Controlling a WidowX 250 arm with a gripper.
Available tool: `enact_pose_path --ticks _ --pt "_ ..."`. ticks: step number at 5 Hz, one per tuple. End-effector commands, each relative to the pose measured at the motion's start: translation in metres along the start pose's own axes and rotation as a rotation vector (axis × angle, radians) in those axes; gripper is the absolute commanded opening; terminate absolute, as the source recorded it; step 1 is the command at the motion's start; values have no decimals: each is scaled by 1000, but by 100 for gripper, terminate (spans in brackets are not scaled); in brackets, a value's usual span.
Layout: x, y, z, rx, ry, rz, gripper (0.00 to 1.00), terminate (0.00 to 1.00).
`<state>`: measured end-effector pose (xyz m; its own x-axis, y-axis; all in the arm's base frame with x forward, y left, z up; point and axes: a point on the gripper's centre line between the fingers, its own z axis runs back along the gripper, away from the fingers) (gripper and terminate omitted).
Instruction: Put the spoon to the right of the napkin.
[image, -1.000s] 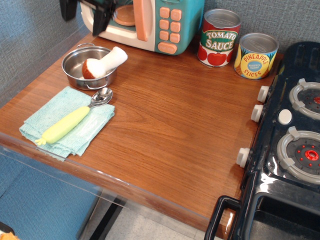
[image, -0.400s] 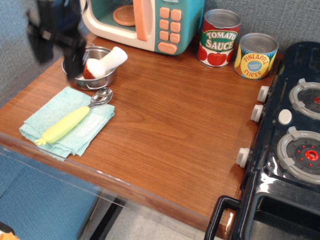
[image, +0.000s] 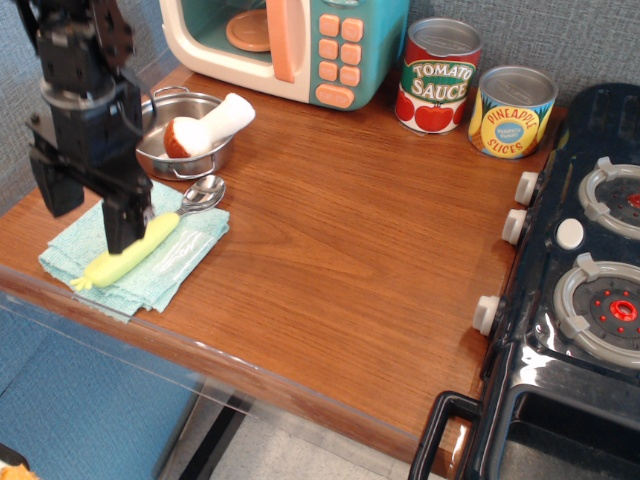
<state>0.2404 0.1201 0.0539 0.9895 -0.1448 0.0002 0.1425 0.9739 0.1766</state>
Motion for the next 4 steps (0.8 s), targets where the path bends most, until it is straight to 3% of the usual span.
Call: enact_pose_path --ticks 1,4 --pt "-4 -8 -9 44 -25 -28 100 0" --pt "-7 -6 -26 40 32 0 100 0"
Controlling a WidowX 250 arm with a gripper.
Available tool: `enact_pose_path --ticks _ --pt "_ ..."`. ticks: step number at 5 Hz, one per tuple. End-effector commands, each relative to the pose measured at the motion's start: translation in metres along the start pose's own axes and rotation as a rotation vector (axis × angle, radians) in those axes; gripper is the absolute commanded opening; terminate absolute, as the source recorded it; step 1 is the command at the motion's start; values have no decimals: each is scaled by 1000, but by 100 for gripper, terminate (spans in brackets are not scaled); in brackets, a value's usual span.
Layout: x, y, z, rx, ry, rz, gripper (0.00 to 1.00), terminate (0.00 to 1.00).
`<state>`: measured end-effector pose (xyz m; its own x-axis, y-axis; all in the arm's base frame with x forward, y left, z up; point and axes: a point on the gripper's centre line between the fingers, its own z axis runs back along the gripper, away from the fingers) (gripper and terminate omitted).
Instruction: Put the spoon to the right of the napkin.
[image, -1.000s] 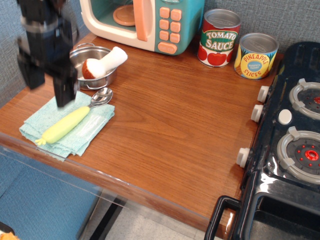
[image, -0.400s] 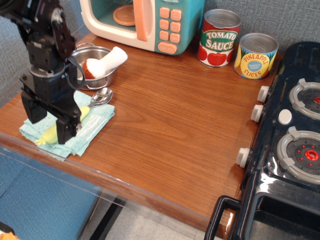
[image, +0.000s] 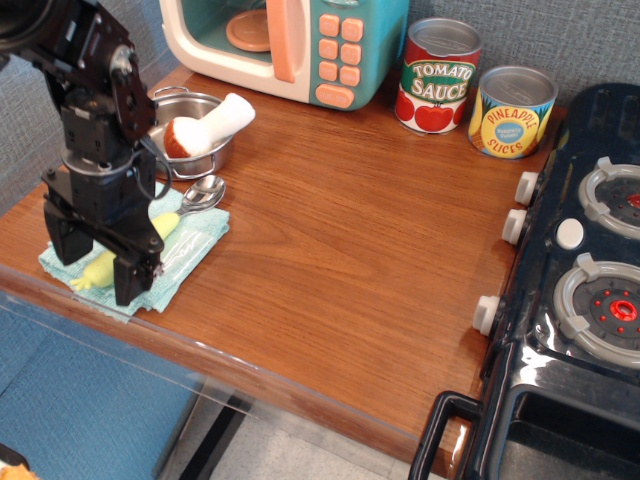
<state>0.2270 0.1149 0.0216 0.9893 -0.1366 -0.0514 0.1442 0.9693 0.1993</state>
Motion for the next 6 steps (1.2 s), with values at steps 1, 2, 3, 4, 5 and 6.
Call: enact_pose_path --ticks 1,2,3,4,5,6 --pt "5 7 4 7 -41 -1 0 0" --pt "6 6 10 6 -61 -2 0 0" --pt "8 0 29 9 -113 -12 0 0" --pt "19 -29 67 8 -210 -50 0 0" --pt "34 -56 82 0 -220 -97 0 0" --pt "44 -75 77 -29 -175 -114 0 0"
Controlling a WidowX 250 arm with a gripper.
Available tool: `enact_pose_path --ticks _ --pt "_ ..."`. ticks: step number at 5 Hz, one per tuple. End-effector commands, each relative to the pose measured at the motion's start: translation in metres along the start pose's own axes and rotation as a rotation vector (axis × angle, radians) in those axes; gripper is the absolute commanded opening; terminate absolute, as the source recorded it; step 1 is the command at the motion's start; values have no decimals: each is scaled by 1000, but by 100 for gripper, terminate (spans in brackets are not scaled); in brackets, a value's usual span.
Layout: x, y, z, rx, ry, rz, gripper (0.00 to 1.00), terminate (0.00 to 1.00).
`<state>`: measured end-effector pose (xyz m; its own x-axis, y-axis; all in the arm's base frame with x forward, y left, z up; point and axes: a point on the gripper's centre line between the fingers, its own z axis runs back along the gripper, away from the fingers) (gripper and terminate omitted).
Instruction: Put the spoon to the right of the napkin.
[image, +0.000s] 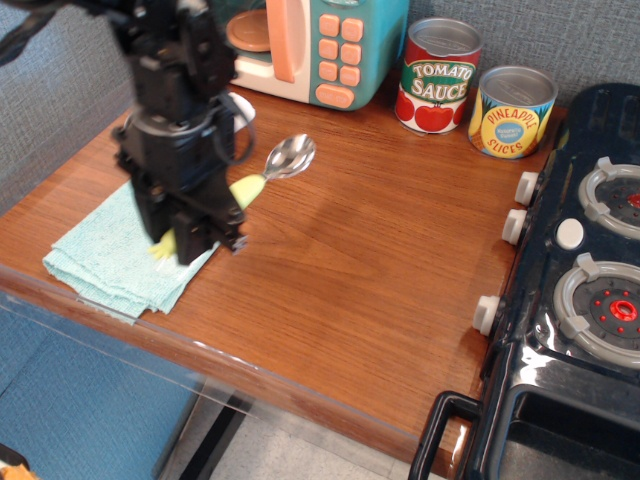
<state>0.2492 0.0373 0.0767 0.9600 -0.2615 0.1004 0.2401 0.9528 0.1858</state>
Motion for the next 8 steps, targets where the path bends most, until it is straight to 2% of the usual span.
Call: enact_pose_path --ticks 1,2,3,4,5,6,7,8 --pt "15 -33 -19 -51 100 5 0 0" --pt "4 -38 -45 -74 221 64 0 0" --pt "-3 -40 -55 -89 269 101 0 0" --pt "-7 -40 -57 -108 289 118 100 0" --pt "-4 -41 -44 -105 219 101 100 0" --pt "-2 -39 -12 -100 54 112 100 0" --pt "-6 -36 11 -89 -3 112 100 0" --pt "-8 -31 4 -79 37 149 100 0"
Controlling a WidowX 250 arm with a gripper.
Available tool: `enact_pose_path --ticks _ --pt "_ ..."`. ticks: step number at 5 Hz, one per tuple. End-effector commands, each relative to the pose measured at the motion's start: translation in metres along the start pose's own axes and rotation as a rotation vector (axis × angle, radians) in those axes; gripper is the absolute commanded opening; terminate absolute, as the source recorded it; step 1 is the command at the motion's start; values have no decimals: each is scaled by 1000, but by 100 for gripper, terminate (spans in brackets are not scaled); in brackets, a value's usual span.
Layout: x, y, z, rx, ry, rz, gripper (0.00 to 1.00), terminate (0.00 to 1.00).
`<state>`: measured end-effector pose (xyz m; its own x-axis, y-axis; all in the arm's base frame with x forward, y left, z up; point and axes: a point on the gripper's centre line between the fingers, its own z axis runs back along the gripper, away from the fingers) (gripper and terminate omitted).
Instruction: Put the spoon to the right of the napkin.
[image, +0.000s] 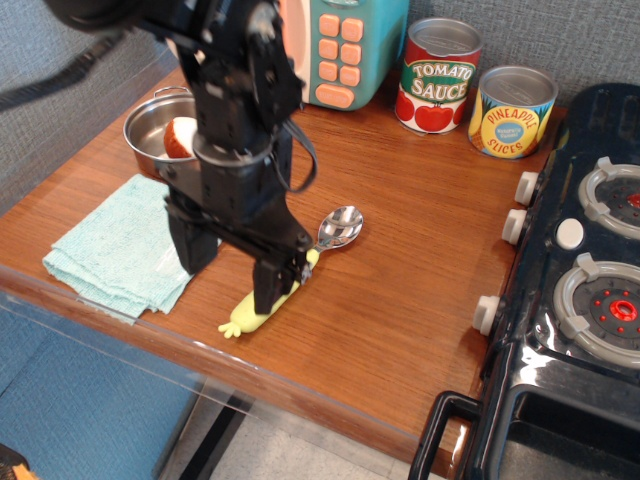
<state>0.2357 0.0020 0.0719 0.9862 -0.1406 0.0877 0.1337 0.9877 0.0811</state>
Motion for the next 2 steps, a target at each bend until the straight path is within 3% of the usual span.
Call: enact_pose_path --ticks 1,2 --pt "-3 7 1 15 6 28 100 0" --pt "-3 7 1 15 6 28 100 100"
